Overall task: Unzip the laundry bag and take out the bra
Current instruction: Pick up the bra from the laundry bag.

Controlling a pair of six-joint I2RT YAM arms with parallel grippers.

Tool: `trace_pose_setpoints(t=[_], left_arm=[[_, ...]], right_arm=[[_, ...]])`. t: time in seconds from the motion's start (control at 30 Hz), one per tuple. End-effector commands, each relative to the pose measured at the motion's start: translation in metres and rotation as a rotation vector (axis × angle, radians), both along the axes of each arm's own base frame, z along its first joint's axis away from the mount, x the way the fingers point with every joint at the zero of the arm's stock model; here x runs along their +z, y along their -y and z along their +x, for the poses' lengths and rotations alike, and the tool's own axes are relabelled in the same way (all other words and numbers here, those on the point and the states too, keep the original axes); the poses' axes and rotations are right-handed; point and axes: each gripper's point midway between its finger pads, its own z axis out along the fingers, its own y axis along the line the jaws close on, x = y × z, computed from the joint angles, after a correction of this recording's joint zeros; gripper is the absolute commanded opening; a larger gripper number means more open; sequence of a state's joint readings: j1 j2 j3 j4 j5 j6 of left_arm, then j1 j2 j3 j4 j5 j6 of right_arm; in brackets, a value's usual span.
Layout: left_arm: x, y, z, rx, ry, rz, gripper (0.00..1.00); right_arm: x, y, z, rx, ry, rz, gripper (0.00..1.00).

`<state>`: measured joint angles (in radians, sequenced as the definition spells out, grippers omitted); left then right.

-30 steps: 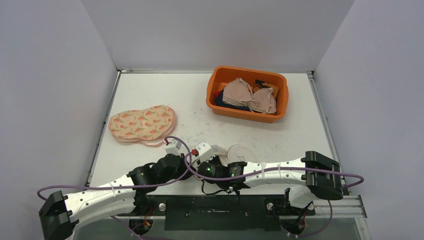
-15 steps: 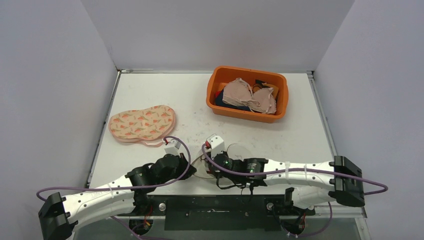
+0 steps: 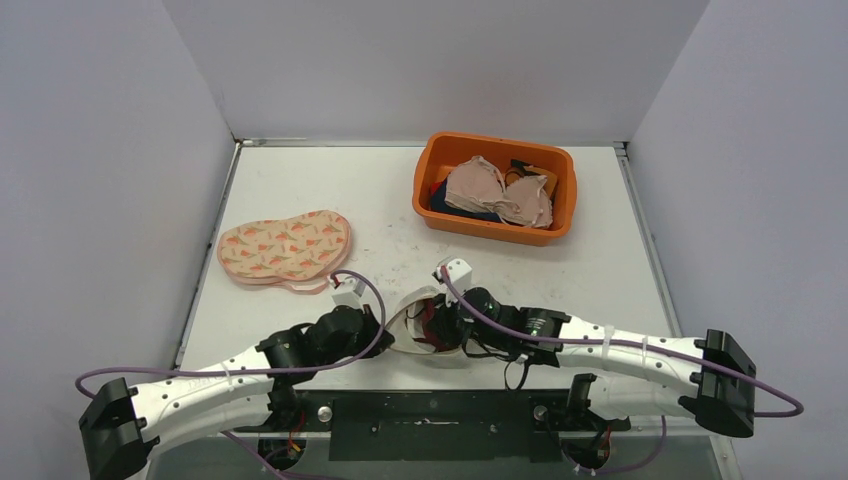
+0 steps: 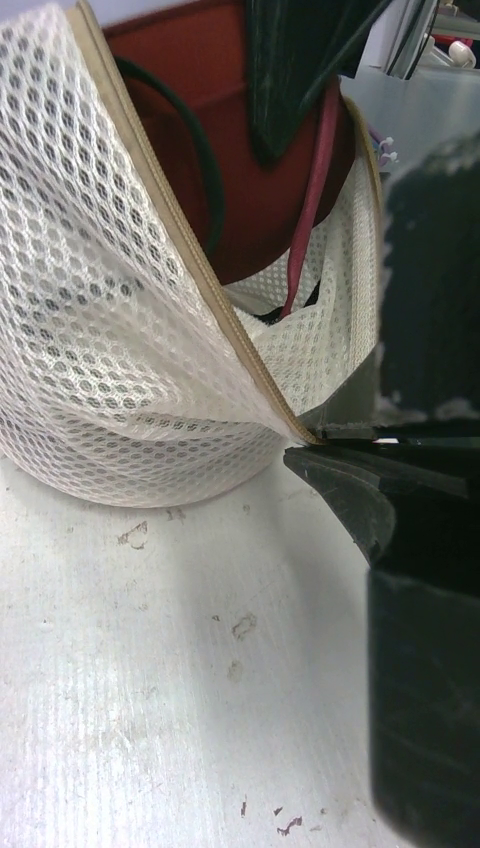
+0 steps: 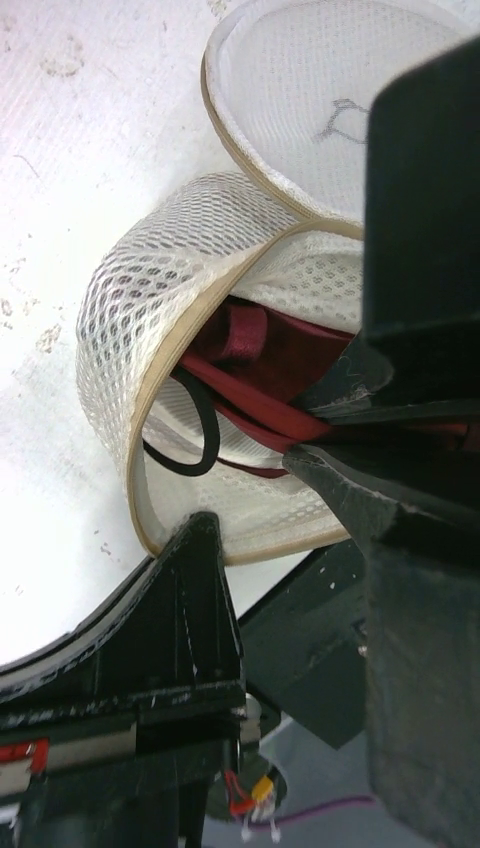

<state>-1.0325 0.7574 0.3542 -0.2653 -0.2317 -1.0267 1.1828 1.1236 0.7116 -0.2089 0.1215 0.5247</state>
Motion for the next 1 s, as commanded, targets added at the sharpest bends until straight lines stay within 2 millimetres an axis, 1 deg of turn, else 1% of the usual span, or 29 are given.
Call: trace_pose_setpoints(t=[0.0, 0.1, 0.2, 0.23, 0.3, 0.33, 0.4, 0.43, 0.5, 0.6, 0.7, 0.8, 0.87, 0.97], left_arm=[[0.012, 0.005, 0.008, 0.003, 0.039, -0.002, 0.0], [0.011, 0.006, 0.008, 0.0, 0.037, -0.003, 0.0], [0.011, 0.007, 0.009, 0.002, 0.039, -0.008, 0.0], [0.012, 0.007, 0.009, 0.002, 0.04, -0.011, 0.0], [0.013, 0.008, 0.009, 0.001, 0.041, -0.015, 0.0], [0.014, 0.008, 0.01, 0.001, 0.042, -0.017, 0.0], [0.016, 0.009, 0.01, 0.001, 0.045, -0.022, 0.0], [0.017, 0.01, 0.01, 0.0, 0.047, -0.025, 0.0], [0.019, 0.011, 0.011, -0.001, 0.049, -0.031, 0.0], [0.021, 0.014, 0.011, -0.005, 0.051, -0.04, 0.0], [0.02, 0.016, 0.011, -0.01, 0.048, -0.042, 0.0], [0.019, 0.017, 0.011, -0.013, 0.044, -0.04, 0.0], [0.018, 0.018, 0.011, -0.015, 0.041, -0.039, 0.0], [0.016, 0.018, 0.011, -0.016, 0.038, -0.038, 0.0]], right_arm=[[0.04, -0.014, 0.0, 0.058, -0.004, 0.206, 0.05], [0.052, -0.012, 0.0, 0.072, -0.027, 0.283, 0.05], [0.055, -0.01, 0.0, 0.08, -0.052, 0.323, 0.05], [0.053, -0.009, 0.001, 0.08, -0.059, 0.327, 0.05], [0.043, -0.007, 0.0, 0.083, -0.083, 0.314, 0.05], [0.042, -0.009, 0.0, 0.089, -0.085, 0.323, 0.05], [0.032, -0.009, -0.001, 0.089, -0.101, 0.315, 0.05], [0.029, -0.009, -0.002, 0.088, -0.108, 0.313, 0.07], [0.025, -0.008, -0.003, 0.082, -0.113, 0.312, 0.19], [0.024, -0.006, -0.002, 0.072, -0.108, 0.311, 0.39], [0.023, -0.004, 0.001, 0.06, -0.1, 0.294, 0.53], [0.021, -0.003, 0.001, 0.05, -0.09, 0.264, 0.62], [0.015, -0.001, 0.0, 0.034, -0.073, 0.203, 0.65], [0.013, -0.004, -0.004, 0.027, -0.024, 0.114, 0.69]])
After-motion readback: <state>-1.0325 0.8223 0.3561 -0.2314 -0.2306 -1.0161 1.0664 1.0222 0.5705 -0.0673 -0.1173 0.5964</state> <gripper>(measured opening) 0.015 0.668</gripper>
